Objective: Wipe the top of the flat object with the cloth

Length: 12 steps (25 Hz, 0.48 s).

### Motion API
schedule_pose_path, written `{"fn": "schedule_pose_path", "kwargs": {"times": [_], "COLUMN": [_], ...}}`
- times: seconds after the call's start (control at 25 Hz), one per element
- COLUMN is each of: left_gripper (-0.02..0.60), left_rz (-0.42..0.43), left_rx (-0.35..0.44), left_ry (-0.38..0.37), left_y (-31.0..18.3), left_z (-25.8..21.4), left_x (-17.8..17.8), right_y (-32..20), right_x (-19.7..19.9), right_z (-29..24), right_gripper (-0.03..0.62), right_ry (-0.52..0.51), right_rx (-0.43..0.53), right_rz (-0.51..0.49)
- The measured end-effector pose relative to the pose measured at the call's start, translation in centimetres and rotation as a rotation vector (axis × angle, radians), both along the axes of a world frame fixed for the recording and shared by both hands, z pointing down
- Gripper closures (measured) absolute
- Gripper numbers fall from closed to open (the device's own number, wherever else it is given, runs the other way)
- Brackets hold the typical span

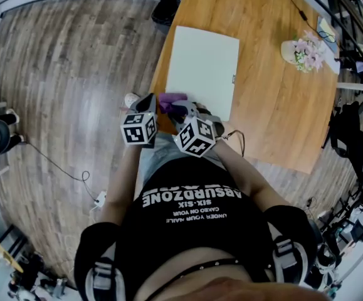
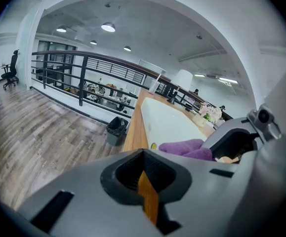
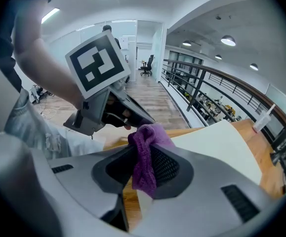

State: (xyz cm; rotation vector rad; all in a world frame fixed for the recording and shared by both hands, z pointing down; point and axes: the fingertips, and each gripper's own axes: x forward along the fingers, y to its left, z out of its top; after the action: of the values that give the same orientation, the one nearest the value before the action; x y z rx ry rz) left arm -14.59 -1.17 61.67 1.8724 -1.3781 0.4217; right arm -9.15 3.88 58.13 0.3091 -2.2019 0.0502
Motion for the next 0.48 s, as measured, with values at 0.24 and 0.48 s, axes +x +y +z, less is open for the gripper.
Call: {"fn": "schedule_pose_path", "kwargs": {"times": [0.24, 0.48], "left_gripper": [0.566, 0.566], "left_rz": [-0.008, -0.033], "left_rx": [-0.01, -0.017], "left_ry": [-0.001, 0.0], "left_y": [0.6, 0.8], "left_z": [0.2, 0.4], "left_x": [0.7, 1.3], "right_y": [0.4, 0.4], "right_x": [0.1, 0.3], "right_z": [0.5, 0.6], "right_gripper": [0.496, 0.496], "right_ry": [0.011, 0.0], "right_rx": [0.054, 0.065], "right_rz": [-0.029, -0.045]}}
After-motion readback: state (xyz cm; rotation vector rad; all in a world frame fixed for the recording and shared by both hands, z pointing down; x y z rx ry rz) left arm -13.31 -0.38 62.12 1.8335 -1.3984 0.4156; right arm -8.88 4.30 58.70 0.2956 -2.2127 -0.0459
